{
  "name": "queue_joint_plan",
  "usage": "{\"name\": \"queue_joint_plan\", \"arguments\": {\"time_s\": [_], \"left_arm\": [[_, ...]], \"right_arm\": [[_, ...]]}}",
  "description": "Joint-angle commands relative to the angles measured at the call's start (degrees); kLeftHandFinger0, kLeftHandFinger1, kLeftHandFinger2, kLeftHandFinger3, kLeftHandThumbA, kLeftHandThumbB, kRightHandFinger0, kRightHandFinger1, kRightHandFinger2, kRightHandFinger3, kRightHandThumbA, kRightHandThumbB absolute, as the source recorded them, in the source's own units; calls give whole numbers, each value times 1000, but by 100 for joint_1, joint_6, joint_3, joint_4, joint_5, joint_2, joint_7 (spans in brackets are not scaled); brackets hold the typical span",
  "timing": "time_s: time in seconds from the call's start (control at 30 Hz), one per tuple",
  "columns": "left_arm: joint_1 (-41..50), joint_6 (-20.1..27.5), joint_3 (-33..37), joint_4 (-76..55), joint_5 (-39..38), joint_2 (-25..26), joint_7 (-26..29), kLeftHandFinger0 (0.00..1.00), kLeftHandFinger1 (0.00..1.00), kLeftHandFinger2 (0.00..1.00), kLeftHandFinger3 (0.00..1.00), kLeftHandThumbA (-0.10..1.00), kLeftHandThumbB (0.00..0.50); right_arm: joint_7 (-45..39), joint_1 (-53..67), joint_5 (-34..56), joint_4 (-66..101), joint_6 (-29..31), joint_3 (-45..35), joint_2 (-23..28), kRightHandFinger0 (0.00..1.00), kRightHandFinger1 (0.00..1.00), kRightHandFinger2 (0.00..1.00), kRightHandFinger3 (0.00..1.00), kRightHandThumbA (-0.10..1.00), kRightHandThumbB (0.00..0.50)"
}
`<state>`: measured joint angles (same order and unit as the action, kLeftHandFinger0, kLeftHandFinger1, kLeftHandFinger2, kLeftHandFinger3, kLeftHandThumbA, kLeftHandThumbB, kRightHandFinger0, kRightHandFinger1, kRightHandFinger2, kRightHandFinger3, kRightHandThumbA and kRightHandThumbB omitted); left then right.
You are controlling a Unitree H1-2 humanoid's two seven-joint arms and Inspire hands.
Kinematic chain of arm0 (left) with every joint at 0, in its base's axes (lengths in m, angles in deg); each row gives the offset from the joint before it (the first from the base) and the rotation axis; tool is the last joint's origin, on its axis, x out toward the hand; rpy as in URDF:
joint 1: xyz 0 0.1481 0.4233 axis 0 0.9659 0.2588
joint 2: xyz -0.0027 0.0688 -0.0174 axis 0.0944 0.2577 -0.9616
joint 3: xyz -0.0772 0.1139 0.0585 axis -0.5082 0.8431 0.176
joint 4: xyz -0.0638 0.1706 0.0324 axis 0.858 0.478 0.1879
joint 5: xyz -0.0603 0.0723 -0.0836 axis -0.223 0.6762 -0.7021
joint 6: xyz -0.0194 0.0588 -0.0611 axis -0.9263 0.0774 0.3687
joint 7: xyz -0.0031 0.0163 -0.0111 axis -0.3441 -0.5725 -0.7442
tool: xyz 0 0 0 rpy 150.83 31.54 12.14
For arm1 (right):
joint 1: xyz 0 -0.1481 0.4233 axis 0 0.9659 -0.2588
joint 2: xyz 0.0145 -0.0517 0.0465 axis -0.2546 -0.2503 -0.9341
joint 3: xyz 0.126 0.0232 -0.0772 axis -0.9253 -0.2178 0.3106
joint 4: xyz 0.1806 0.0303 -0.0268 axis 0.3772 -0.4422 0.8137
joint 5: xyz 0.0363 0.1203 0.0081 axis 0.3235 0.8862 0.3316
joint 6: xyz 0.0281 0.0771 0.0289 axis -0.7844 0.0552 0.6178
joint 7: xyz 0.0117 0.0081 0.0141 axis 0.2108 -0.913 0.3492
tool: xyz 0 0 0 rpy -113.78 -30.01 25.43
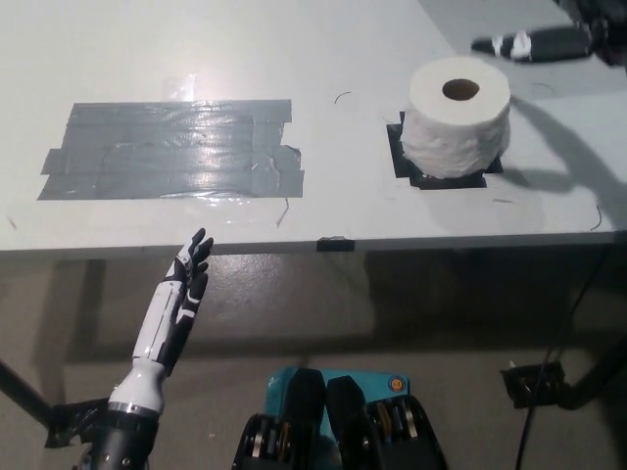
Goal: A person hands over a roll of toilet paper to the robot , and the robot inserts its right thumb into the hole in the centre to grab the roll, and then places it on the balck area on the desk.
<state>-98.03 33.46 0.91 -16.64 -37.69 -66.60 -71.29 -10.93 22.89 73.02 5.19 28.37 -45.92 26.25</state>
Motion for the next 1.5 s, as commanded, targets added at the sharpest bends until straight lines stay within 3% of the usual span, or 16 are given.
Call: {"name": "queue_joint_plan", "arguments": {"time_s": [0.0, 0.23, 0.4, 0.53, 0.67, 0.77, 0.8, 1.03, 1.23, 1.47], "left_arm": [[-542, 85, -59, -85, -92, 69, -29, 1000, 1000, 1000, 1000, 975, 146], [-721, 70, -79, 4, -130, 49, -19, 1000, 1000, 1000, 1000, 983, 141], [-856, 73, -111, 49, -105, 72, 25, 1000, 1000, 1000, 1000, 993, 147], [-951, 59, -116, 67, -93, 78, 34, 1000, 1000, 1000, 1000, 1000, 154], [-975, 54, -112, 72, -108, 75, 19, 1000, 1000, 1000, 1000, 1000, 142], [-941, 82, -93, 73, -115, 68, -1, 1000, 1000, 1000, 1000, 1000, 135], [-906, 87, -82, 60, -112, 68, -12, 1000, 1000, 1000, 1000, 1000, 139], [-693, 140, -38, 24, -64, 37, 5, 1000, 1000, 1000, 1000, 1000, 144], [-374, 126, -4, -69, -62, 22, -26, 1000, 1000, 1000, 1000, 974, 146], [-40, 230, 62, -87, -62, -10, -55, 1000, 1000, 1000, 1000, 928, 146]], "right_arm": [[388, 633, 1733, 5649, -922, -1187, 341, 1000, 1000, 1000, 1000, 874, 414], [788, 1721, 2141, 6924, -1050, -941, -63, 1000, 1000, 1000, 1000, 745, 382], [832, 2276, 1701, 7211, -646, -657, -403, 1000, 1000, 1000, 1000, 741, 411], [885, 2705, 1534, 7042, -209, -631, -685, 1000, 1000, 1000, 1000, 795, 379], [958, 3342, 1252, 6440, 375, -588, -1137, 1000, 1000, 1000, 1000, 868, 359], [939, 3812, 1052, 5488, 1081, -518, -1383, 1000, 1000, 1000, 1000, 874, 300], [943, 3954, 877, 5159, 1209, -478, -1438, 1000, 1000, 1000, 1000, 899, 313], [1035, 4162, 460, 3994, 1506, -416, -1658, 1000, 1000, 1000, 1000, 886, 278], [1317, 4182, 220, 2442, 2209, -354, -1779, 1000, 1000, 1000, 1000, 821, 235], [1414, 4420, 434, 1764, 2221, -436, -1833, 1000, 1000, 1000, 1000, 924, 247]]}}
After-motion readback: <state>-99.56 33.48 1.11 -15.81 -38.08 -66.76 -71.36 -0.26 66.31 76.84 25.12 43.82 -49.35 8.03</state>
